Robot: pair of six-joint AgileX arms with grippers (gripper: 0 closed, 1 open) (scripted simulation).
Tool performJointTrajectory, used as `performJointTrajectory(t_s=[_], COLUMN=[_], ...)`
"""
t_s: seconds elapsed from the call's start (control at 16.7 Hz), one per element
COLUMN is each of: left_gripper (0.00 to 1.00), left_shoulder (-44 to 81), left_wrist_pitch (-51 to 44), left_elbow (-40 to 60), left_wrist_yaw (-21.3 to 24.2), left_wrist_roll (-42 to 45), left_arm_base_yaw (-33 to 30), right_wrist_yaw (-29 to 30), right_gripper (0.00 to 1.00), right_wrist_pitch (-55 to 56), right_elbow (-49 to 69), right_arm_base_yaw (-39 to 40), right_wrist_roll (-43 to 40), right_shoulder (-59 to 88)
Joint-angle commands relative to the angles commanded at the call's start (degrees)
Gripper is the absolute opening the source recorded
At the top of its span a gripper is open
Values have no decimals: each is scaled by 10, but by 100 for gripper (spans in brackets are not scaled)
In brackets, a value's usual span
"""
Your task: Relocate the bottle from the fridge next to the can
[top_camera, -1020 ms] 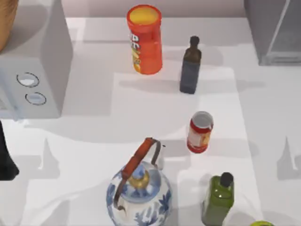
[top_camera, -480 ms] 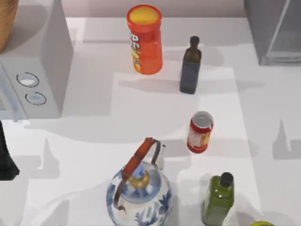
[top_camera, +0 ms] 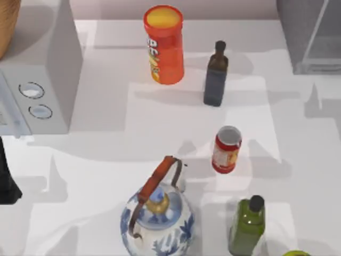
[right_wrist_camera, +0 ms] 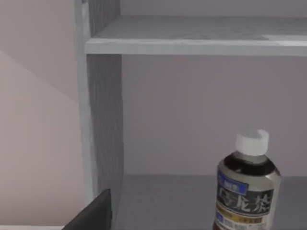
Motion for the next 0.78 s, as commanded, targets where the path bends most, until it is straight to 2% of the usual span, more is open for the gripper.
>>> performJointTrajectory(t_s=[0.42,0.78], left_gripper=[100,100], left_shoulder=[0,0], left_wrist_pitch=[0,0], left_elbow=[0,0], left_wrist_yaw=[0,0], left_wrist_roll=[0,0], left_arm_base_yaw=[0,0], right_wrist_yaw=[-32,-45], right_gripper=[100,100], right_wrist_pitch=[201,275], right_elbow=[160,219], right_arm_base_yaw=[-41,-54], right_wrist_roll=[3,3], right_shoulder=[396,522])
